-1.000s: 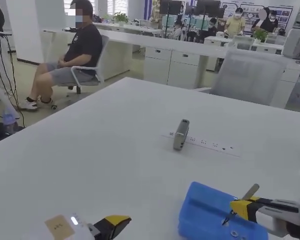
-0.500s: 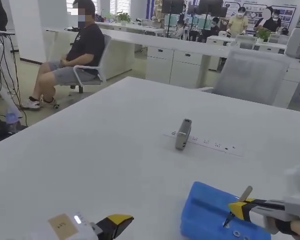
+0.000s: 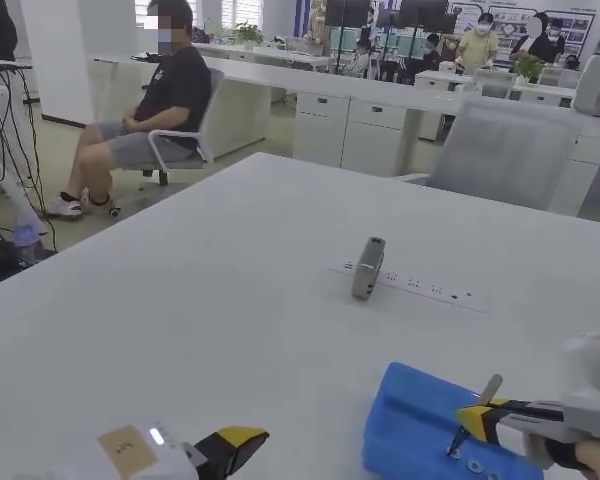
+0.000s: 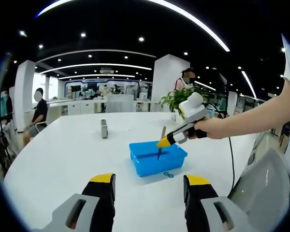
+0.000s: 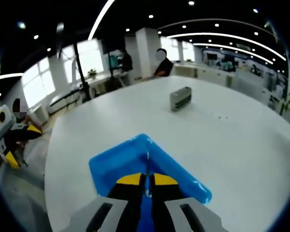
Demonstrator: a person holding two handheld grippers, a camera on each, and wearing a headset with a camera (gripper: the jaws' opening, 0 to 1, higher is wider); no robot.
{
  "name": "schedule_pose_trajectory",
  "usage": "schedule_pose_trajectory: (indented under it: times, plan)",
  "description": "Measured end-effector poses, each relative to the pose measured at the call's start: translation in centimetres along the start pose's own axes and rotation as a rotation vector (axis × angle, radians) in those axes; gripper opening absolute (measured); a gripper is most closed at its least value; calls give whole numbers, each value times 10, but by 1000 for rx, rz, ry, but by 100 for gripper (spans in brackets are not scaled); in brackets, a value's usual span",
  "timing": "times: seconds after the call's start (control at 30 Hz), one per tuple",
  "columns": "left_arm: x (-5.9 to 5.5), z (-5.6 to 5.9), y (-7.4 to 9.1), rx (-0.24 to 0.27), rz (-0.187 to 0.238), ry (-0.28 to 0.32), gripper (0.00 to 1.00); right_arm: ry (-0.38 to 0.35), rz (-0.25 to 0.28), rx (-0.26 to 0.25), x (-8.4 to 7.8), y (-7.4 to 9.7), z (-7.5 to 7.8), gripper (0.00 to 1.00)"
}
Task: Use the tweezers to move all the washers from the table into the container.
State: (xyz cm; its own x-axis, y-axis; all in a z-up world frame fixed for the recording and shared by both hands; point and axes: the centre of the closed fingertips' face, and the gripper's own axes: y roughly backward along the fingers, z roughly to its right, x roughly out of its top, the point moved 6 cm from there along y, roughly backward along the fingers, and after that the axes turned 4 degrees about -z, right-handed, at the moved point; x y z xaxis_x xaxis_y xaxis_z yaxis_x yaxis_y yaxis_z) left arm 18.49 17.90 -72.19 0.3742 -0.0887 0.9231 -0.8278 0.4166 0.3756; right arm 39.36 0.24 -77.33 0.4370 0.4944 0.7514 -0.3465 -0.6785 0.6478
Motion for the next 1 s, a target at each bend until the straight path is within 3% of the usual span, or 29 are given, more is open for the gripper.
schedule_pose_trajectory:
  times: [0.37,1.0]
  plan:
    - [0,0,0,-1,0,-1,56,16,11,1,2,5,-7,3]
    - [0,1,-1,-8,-6,-8,56,17,147,50,11,60,-53,3]
